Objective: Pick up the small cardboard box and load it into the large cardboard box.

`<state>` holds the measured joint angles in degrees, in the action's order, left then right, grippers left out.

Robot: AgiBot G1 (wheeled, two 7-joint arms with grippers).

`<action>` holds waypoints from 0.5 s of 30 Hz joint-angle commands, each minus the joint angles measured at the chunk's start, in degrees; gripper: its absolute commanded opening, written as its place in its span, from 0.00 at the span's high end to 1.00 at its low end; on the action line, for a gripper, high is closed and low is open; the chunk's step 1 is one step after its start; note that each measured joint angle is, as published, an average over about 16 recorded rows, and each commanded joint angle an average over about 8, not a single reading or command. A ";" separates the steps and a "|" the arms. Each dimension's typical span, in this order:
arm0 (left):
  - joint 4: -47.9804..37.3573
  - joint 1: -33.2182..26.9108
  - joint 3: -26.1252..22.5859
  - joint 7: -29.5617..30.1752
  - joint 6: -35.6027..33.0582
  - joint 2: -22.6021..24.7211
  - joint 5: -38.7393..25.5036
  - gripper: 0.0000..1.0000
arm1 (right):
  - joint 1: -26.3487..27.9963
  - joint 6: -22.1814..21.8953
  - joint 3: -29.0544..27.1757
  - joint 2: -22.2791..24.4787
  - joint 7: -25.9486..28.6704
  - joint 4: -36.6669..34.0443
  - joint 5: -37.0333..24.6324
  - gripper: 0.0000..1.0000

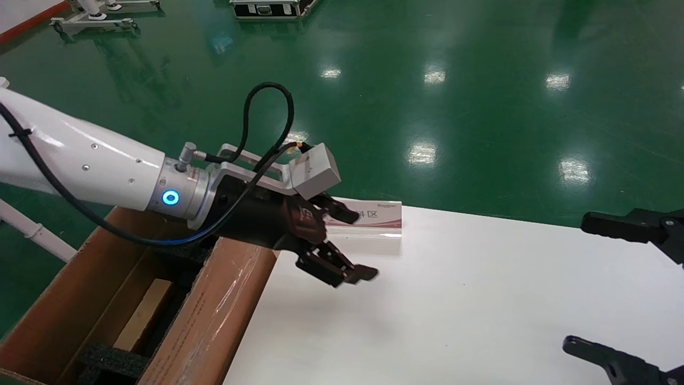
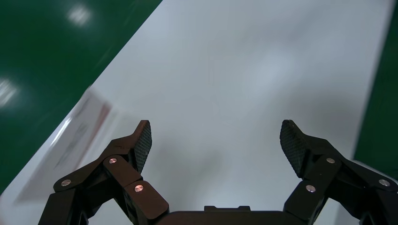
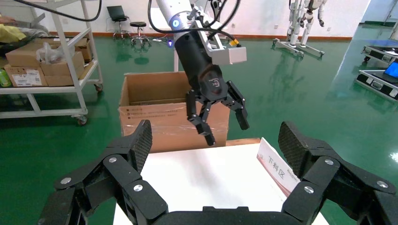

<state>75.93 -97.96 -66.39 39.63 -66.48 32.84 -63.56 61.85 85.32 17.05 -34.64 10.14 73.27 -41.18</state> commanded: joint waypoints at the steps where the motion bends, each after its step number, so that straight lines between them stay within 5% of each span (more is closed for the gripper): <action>1: -0.18 2.72 3.76 -2.16 -1.44 0.16 1.62 0.00 | -0.01 0.00 -0.03 -0.01 0.02 0.00 -0.02 0.00; 15: -1.40 21.69 30.02 -17.21 -11.45 1.30 12.93 0.00 | -0.08 0.10 -0.29 -0.11 0.17 0.08 -0.19 0.00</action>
<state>74.53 -76.27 -36.37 22.41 -77.93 34.14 -50.62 61.77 85.42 16.76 -34.75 10.31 73.36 -41.37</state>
